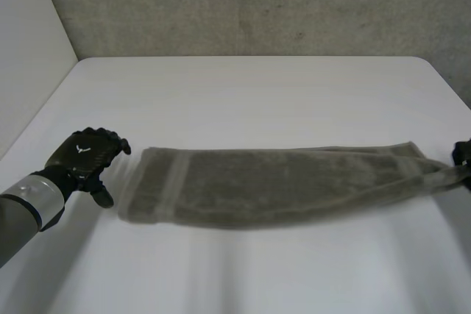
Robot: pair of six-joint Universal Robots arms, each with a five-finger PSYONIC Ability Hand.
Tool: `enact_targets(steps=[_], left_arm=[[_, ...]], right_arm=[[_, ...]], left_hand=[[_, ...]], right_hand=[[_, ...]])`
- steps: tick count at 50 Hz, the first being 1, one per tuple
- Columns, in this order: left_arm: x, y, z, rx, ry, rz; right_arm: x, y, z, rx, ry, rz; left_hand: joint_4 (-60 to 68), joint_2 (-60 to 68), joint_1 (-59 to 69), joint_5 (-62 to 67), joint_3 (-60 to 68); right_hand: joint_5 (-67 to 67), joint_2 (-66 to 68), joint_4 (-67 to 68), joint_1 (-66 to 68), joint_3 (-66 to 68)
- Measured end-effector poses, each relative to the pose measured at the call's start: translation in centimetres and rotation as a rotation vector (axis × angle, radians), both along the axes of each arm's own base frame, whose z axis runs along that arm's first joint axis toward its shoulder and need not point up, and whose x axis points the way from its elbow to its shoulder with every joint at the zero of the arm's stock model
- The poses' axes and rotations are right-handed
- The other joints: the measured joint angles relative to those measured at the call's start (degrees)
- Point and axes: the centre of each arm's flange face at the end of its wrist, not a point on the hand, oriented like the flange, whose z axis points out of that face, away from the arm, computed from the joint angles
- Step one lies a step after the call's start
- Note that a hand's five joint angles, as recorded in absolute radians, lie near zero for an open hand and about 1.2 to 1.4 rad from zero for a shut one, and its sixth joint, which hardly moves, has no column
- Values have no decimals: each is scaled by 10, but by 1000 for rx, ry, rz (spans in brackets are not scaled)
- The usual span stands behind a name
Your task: Fold the towel.
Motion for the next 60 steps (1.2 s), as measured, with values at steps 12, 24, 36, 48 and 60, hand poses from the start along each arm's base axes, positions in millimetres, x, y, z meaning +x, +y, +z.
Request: enact_targets(steps=[12,24,36,48,60], left_arm=[[-4,1,6,-16,17,-6],[-11,1,12,-39,24,-30],[-15,3,16,-41,48,-36],[-16,1,17,-49,49,-41],[-29,-2,35,-85,105,-67]], right_arm=[[-3,-32,79,-172,22,27],[167,15,149,-372,-59,405],[331,120,71,-308,55,835],[375,164,-7,-252,156,944],[313,141,65,-260,-33,689]], left_hand=[[0,-5,-8,-7,0],[0,-7,-8,-8,0],[0,-9,-11,-9,0],[0,-17,-23,-17,0],[0,-19,-23,-19,0]], right_hand=[[0,2,0,0,0],[2,8,0,3,0],[2,8,0,3,0],[-383,-361,0,-360,0],[-623,-604,0,-606,0]])
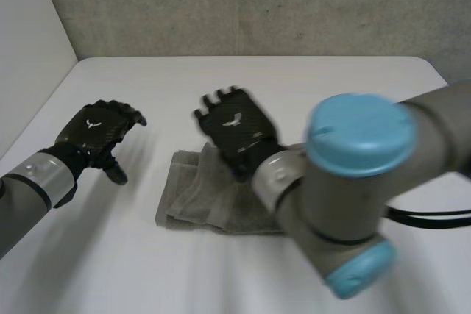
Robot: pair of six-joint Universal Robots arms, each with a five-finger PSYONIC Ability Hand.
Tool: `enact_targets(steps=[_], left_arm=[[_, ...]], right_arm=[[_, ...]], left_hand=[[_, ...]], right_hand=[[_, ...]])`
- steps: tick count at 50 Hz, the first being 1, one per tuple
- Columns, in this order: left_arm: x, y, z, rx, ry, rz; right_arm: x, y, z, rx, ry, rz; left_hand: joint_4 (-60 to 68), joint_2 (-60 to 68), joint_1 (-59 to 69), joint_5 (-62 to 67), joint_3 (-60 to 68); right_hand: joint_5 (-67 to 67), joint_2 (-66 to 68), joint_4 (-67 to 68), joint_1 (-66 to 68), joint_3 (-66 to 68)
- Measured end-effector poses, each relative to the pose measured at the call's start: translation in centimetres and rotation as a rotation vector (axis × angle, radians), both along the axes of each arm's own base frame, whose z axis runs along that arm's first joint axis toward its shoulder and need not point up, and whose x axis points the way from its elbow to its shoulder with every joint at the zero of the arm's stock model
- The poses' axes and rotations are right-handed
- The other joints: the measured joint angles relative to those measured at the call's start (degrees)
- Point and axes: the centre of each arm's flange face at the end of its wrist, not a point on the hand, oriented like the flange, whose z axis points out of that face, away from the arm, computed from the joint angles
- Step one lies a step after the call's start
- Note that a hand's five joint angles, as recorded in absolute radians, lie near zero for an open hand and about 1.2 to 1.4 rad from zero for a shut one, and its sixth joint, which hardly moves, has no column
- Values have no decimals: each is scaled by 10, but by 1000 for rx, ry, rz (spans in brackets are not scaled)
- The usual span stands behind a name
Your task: Fold the towel.
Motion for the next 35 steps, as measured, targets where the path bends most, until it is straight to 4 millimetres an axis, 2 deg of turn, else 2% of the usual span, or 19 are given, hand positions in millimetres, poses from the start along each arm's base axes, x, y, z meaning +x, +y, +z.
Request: enact_targets(steps=[6,12,15,22,30,33,35], left_arm=[[-16,8,13,5,80,-39],[-37,23,16,21,120,-105],[-46,31,14,30,120,-139],[-61,42,3,59,108,-193],[-66,46,-3,67,104,-208],[-66,45,-4,66,104,-202],[-66,45,-4,65,103,-196]], right_arm=[[-52,-15,0,84,-19,-136],[-105,-21,-27,195,23,-238],[-121,-22,-43,259,37,-252],[-141,-22,-70,344,21,-274],[-144,-25,-89,347,8,-286],[-142,-27,-97,350,11,-286],[-141,-28,-102,355,14,-284]], left_hand=[[0,0,0,0,0],[0,0,0,0,0],[0,0,0,0,0],[0,0,0,0,0],[0,0,0,0,0],[0,0,0,0,0],[0,0,0,0,0]], right_hand=[[0,0,0,0,0],[0,0,0,-2,0],[7,3,0,9,0],[73,53,0,58,0],[146,131,0,133,0],[288,275,0,271,0],[415,414,0,412,0]])
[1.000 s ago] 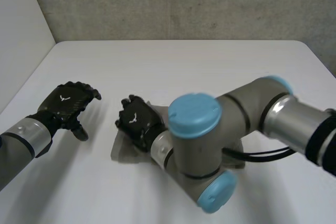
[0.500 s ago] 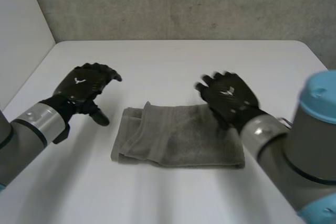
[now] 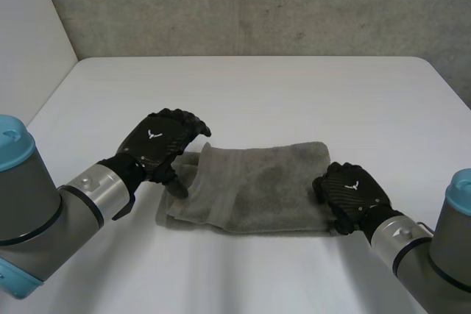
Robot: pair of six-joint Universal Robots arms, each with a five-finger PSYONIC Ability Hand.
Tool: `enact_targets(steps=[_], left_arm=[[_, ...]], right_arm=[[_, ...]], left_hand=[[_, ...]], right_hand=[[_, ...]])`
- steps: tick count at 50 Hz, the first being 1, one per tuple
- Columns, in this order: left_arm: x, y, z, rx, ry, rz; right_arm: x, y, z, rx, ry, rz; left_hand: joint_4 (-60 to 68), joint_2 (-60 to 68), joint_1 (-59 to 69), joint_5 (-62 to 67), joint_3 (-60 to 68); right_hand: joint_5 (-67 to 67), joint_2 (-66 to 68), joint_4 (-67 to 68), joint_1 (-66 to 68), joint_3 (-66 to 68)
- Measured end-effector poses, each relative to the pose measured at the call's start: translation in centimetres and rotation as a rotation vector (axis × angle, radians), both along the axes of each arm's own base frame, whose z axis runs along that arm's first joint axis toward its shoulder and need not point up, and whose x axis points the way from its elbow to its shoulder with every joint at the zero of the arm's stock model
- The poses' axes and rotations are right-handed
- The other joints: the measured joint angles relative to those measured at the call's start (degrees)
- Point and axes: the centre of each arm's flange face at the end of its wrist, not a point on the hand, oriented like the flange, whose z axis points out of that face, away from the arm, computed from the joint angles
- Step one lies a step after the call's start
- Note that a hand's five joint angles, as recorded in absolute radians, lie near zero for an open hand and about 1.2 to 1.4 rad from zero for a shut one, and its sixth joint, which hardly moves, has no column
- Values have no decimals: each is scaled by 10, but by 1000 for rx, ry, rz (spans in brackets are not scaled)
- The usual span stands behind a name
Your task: Fold the towel.
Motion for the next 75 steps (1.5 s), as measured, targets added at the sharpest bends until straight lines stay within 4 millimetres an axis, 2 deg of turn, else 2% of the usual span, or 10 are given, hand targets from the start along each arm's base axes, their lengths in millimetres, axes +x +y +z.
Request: enact_targets(steps=[5,15,27,38,45,54,60,65,72,75], left_arm=[[1,0,0,0,-1,8],[5,-3,2,-5,1,23],[14,-11,8,-22,7,61],[18,-17,11,-35,13,79],[23,-22,14,-45,17,111],[35,-34,21,-76,36,195],[41,-39,22,-75,49,226],[44,-42,22,-71,54,237],[44,-43,25,-79,60,236],[41,-43,29,-87,72,228]], right_arm=[[1,-2,-6,9,1,5],[-9,-2,-6,38,15,-20],[-23,-16,56,-37,8,17],[58,5,101,-160,-51,259],[132,46,82,-153,-54,420],[188,76,41,-89,-91,521],[199,78,18,-62,-81,522],[196,77,17,-46,-88,510],[178,85,53,-25,-163,479],[165,92,72,-31,-193,462]], left_hand=[[0,0,0,0,0],[0,0,0,0,0],[0,0,0,0,0],[0,0,0,0,0],[0,0,0,0,0],[0,0,0,0,0],[0,0,0,0,0],[0,0,-2,0,0],[0,-1,-3,-3,0],[0,-3,-3,-3,0]], right_hand=[[199,187,0,176,0],[202,189,0,176,0],[208,205,0,181,0],[211,208,0,184,0],[211,208,0,186,0],[211,208,0,187,0],[211,208,0,186,0],[-13,-10,0,-29,0],[-396,-312,0,-372,0],[-415,-409,0,-408,0]])
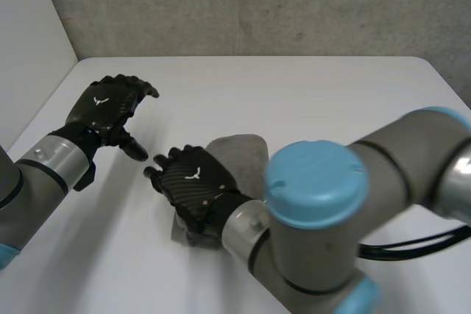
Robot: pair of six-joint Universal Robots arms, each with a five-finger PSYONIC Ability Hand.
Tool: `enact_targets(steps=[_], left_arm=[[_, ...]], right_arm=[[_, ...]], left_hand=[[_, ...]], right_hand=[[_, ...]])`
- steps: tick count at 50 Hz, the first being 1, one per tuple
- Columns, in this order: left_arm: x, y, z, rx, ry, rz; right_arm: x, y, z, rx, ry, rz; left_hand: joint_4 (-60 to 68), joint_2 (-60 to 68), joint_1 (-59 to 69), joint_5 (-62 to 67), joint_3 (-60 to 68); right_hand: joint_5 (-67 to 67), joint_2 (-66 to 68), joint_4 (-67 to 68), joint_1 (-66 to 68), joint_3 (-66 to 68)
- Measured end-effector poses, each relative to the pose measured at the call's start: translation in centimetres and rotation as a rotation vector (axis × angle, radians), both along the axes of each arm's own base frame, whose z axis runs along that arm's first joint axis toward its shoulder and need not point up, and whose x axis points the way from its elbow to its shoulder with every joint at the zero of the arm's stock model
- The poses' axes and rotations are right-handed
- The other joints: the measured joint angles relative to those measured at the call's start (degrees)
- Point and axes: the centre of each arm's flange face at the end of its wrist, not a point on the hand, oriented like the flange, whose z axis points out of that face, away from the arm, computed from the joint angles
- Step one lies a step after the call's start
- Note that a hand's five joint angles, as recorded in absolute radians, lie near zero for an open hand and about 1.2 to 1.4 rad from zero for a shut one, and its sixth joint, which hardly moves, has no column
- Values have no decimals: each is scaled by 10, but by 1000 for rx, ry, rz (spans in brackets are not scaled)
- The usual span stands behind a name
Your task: Fold the towel.
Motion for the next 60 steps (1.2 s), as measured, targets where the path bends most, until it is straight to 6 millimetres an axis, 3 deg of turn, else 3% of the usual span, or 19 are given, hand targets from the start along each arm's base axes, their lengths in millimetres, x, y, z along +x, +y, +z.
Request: enact_targets(steps=[4,11,16,23,29,35,43,50,60], left_arm=[[-5,1,6,-9,20,-15],[-24,9,16,-6,82,-74],[-38,19,13,26,106,-122],[-61,33,-18,116,82,-199],[-72,41,-46,187,49,-233],[-72,42,-62,228,28,-233],[-62,39,-69,251,15,-188],[-41,33,-79,257,-48,-102],[-27,41,-95,277,-146,-81]], right_arm=[[-16,1,15,-2,-18,-31],[-58,-23,28,4,-11,-183],[-85,-54,24,35,2,-318],[-102,-91,0,140,4,-446],[-99,-111,-23,243,-18,-494],[-89,-118,-39,334,-57,-504],[-69,-112,-52,407,-87,-470],[-49,-103,-66,420,-68,-423],[-34,-99,-78,397,-41,-385]], left_hand=[[0,0,0,0,0],[0,0,0,0,0],[0,0,0,0,0],[0,0,0,0,0],[0,0,0,0,0],[0,0,0,0,0],[0,0,0,1,0],[0,0,0,1,0],[0,-1,-1,1,0]], right_hand=[[0,-4,0,0,0],[0,-4,0,-1,0],[0,-4,0,-1,0],[0,-4,0,-3,0],[0,-4,0,-3,0],[0,-4,0,-3,0],[0,-4,0,-4,0],[0,-4,0,-13,0],[0,-5,0,-15,0]])
